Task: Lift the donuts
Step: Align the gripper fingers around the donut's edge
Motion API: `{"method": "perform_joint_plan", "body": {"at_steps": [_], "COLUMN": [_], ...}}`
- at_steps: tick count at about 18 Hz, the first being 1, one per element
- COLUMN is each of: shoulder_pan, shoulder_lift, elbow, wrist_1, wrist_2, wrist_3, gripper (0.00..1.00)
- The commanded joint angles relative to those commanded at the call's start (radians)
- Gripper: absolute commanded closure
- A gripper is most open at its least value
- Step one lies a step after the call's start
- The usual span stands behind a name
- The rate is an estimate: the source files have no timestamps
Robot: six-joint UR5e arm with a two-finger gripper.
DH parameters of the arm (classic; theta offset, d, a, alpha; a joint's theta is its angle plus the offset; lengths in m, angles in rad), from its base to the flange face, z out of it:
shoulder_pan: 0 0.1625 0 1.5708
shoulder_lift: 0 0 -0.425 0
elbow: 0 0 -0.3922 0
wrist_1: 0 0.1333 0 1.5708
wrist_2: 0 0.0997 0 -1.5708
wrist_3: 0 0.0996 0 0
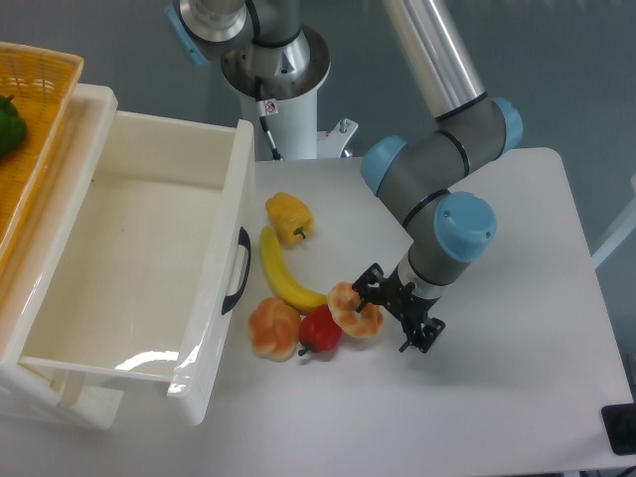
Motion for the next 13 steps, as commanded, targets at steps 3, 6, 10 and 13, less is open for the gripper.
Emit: {"method": "perform_joint_plan", "body": {"at_steps": [3, 6, 10, 13], "shoulder_pan": [0.002, 0.003, 0.011, 0.011], "shoulder_lift": [-0.003, -0.005, -0.003, -0.003], "elbow": [0.0, 0.002, 0.021, 0.021], "wrist_1": [0.0, 0.002, 0.0, 0.0], "wrist_2": [0.005, 0.006, 0.006, 0.008], "wrist_3": [0.006, 0.012, 0.015, 0.015], "gripper": [0.0, 0.0, 0.02, 0.03]}}
